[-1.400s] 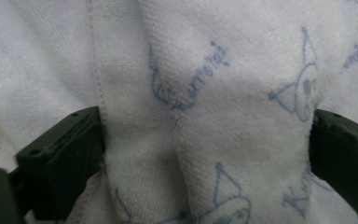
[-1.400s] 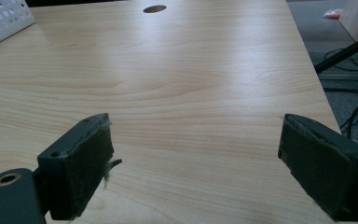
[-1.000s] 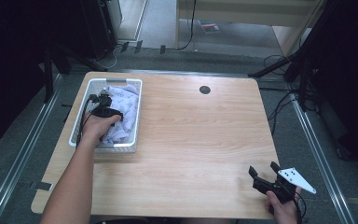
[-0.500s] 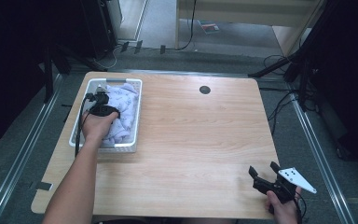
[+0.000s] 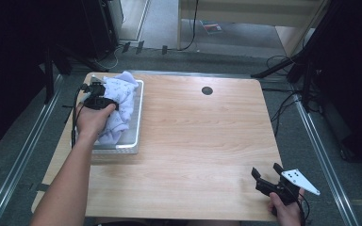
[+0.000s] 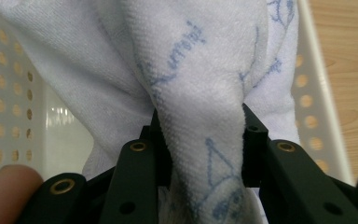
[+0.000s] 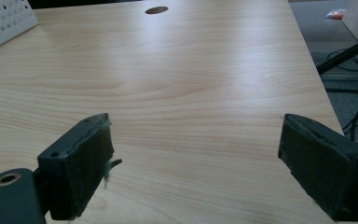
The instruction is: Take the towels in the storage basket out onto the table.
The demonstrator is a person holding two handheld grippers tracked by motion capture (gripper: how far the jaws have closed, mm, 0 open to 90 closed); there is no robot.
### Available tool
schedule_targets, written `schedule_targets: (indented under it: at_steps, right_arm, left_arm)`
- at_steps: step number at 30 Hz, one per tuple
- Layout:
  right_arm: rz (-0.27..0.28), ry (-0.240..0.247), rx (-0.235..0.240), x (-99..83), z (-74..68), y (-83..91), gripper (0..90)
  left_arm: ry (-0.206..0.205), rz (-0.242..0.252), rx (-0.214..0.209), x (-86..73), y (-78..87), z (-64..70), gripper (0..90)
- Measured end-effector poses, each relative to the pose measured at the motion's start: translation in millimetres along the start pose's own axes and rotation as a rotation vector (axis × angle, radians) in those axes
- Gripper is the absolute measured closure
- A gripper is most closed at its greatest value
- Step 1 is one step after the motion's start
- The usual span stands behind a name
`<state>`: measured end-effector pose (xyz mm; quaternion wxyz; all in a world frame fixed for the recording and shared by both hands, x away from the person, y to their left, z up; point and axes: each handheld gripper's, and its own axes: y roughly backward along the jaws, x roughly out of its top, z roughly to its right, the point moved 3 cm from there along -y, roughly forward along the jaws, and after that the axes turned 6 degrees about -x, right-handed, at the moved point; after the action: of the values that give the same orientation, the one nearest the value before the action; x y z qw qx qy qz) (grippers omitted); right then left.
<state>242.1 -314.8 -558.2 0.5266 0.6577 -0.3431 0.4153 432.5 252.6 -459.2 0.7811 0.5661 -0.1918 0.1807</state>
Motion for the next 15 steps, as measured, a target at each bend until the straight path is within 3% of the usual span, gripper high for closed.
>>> schedule_targets:
  at_steps: [15]
  right_arm:
    - [0.002,0.001,-0.001,-0.1,-0.2,0.4,10.3]
  left_arm:
    - [-0.045,0.047,-0.003,21.4,53.5,10.7,67.3]
